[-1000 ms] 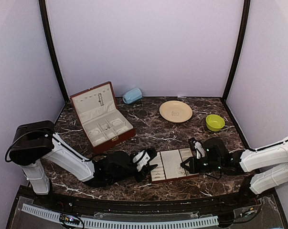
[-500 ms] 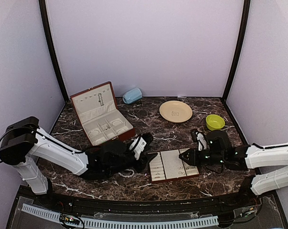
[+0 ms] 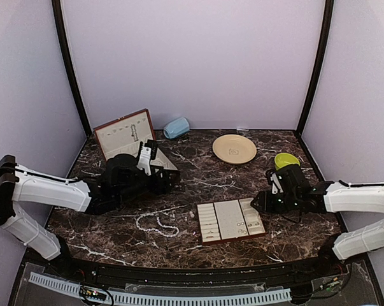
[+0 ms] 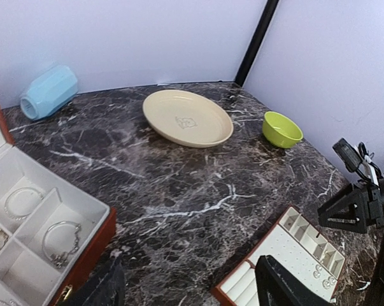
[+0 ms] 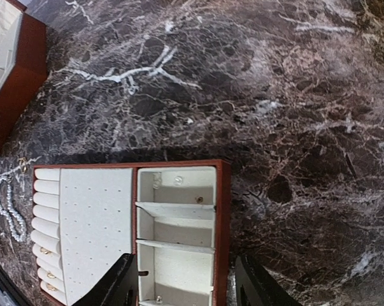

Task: Organize the mixed jewelry
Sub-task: Adjust the earring on the earring holder, then adjust the compartment layer at the center of the board.

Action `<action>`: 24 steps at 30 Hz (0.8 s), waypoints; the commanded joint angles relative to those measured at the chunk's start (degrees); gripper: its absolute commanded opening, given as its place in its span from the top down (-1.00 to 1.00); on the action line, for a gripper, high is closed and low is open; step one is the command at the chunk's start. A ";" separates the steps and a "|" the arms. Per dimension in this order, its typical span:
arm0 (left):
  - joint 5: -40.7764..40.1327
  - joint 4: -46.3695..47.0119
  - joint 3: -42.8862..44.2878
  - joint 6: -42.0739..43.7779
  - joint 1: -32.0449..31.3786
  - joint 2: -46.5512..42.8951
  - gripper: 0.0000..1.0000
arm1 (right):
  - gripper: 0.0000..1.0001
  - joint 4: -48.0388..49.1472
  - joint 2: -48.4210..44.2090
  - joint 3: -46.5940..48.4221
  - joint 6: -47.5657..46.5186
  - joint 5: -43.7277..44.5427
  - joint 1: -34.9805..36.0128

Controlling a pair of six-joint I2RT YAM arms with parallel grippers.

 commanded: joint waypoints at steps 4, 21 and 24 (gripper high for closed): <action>4.04 -5.83 -2.68 -6.68 5.24 -3.99 -0.48 | 0.02 -2.33 4.97 1.72 -2.97 0.93 -0.23; 5.47 -5.49 -3.15 -7.63 7.61 -3.55 -0.48 | 0.54 -2.73 6.58 0.24 -3.31 3.59 0.26; 5.59 -5.48 -3.00 -7.57 7.88 -3.46 -0.48 | 0.62 -2.43 8.07 1.02 -2.84 3.75 0.38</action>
